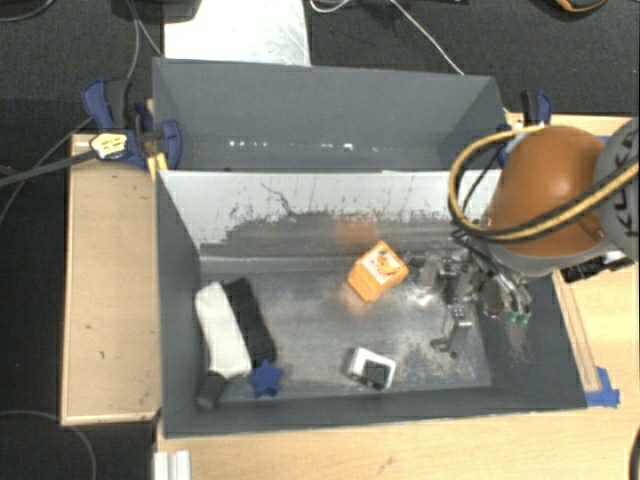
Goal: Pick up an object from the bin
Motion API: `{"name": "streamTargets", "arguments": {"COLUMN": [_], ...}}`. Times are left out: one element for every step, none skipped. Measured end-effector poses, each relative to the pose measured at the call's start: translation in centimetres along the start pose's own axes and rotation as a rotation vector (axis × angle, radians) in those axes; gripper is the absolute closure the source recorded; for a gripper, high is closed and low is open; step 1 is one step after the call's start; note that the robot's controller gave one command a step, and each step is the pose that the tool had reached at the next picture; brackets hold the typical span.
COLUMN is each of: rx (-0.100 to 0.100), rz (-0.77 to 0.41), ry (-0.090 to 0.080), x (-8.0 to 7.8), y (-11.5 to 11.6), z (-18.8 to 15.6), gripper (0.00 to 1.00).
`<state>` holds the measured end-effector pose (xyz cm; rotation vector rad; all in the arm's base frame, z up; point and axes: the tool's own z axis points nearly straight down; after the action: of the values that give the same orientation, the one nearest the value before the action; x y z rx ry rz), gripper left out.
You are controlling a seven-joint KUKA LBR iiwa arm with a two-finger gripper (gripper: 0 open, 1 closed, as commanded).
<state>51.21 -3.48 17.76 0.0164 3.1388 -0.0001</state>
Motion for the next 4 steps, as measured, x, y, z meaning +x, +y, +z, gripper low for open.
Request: {"name": "streamTargets", "arguments": {"rx": [-0.001, -0.004, -0.001, -0.005], "rz": [-0.210, -0.078, -0.208, 0.140], "ry": [-0.003, -0.014, -0.003, -0.011], "x": [-6.7, -2.1, -5.9, -5.6], "y": [6.2, 7.4, 6.7, 5.0], "z": [4.8, 10.2, 2.3, 2.9], "gripper": [0.00, 0.00, 0.00, 0.00]}}
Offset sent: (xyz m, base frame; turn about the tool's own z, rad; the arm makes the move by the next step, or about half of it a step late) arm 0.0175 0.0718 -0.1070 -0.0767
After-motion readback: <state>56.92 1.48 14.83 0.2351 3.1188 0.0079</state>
